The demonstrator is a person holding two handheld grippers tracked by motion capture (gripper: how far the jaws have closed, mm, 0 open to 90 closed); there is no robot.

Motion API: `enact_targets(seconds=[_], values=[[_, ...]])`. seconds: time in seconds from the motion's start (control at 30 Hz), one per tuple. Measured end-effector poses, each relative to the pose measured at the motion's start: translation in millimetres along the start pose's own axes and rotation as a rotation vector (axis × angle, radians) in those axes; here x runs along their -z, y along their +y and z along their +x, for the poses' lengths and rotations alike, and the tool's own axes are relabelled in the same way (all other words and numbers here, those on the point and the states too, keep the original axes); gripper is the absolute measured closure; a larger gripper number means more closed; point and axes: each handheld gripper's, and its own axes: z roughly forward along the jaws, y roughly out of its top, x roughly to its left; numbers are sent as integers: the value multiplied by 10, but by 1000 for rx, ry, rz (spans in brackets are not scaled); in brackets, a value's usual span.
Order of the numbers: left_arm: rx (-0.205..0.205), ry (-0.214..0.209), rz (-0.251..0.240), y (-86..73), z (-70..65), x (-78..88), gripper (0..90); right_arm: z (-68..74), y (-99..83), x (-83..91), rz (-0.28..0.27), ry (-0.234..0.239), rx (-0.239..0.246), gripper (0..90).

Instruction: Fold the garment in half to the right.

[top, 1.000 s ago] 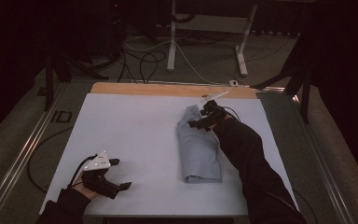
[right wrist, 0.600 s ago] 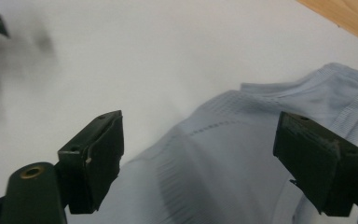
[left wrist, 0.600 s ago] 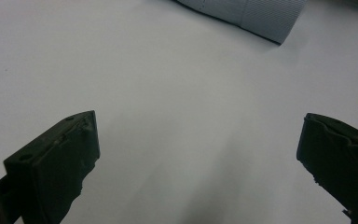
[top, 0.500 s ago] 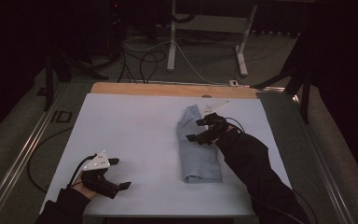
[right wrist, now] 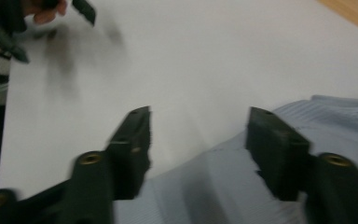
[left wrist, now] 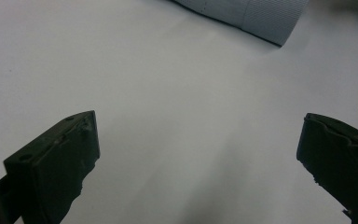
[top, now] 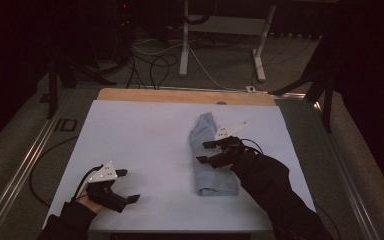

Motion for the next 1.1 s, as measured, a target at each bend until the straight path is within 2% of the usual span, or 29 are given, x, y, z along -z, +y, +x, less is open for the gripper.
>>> enact_targets(seconds=[0.13,0.2,0.27,0.43,0.47,0.53,0.6,0.73,1.03,1.1], values=[[-1,0,-3,0,1,3,5,67,-46,-31,16,20,29,547],[10,1,-6,-2,4,5,5,98,-74,-54,18,9,48,615],[13,-2,-6,-4,4,3,5,117,-107,-71,23,-11,90,701],[12,-3,-5,-6,10,1,5,136,-174,-119,55,-30,110,899],[10,-3,-4,-7,9,1,5,142,-186,-126,58,-17,104,900],[12,-2,-5,-9,14,2,5,159,-211,-149,83,0,127,900],[10,-1,-4,-10,13,2,5,174,-235,-168,87,26,122,900],[9,-1,-1,-9,10,0,5,186,-310,-254,129,34,155,900],[4,-6,0,-9,1,4,5,149,-518,-355,165,87,121,900],[7,-3,-2,-9,6,7,5,142,-565,-357,152,92,89,900]])
